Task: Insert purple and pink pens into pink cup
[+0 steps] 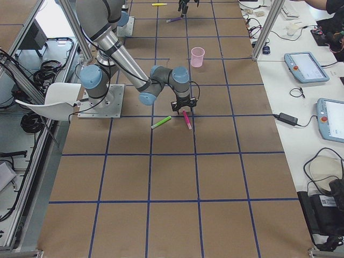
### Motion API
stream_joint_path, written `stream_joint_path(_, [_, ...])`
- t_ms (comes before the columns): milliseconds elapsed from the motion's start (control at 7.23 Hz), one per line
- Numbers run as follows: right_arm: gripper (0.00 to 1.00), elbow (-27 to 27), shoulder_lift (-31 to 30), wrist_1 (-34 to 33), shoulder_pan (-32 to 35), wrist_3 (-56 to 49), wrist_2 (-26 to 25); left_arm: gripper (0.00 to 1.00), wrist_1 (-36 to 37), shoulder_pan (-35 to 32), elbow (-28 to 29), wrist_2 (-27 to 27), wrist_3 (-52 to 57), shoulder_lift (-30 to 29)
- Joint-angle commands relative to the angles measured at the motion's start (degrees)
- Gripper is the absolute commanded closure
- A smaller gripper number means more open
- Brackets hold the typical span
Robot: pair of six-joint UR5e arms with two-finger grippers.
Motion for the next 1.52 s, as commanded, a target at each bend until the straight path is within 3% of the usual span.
stream_joint_path(0, [1.00, 0.06, -0.08, 0.00, 0.01, -0.37, -0.14, 0.16, -0.01, 0.02, -0.59, -0.23, -0.04, -0.47])
stream_joint_path(415, [1.00, -0.20, -1.21, 0.00, 0.10, 0.06, -0.58, 0.19, 0.08, 0.10, -1.12, -1.20, 0.04, -0.73])
stream_joint_path(691, [1.00, -3.34, -3.41, 1.22, 0.80, -0.20, 2.56, 0.29, 0.34, 0.11, -1.12, -1.11, 0.40, -1.08])
stream_joint_path(830, [1.00, -6.33, -3.68, 6.71, 0.97, 0.06, 10.59, 0.38, 0.34, 0.11, -1.12, -1.11, 0.48, -1.08])
stream_joint_path(968, [1.00, -9.84, -5.16, 16.43, 0.98, 1.28, 17.98, 0.49, 0.34, 0.11, -1.12, -1.11, 0.66, -1.08])
stream_joint_path(1245, [1.00, -18.97, -8.50, 39.00, 1.50, 2.34, 34.31, 0.64, 0.43, 0.11, -1.03, -1.20, 0.66, -1.35])
stream_joint_path(1383, [1.00, -22.06, -8.86, 43.98, 4.11, 8.01, 42.23, 0.66, 0.51, 0.11, -1.03, -1.11, 0.66, -1.61])
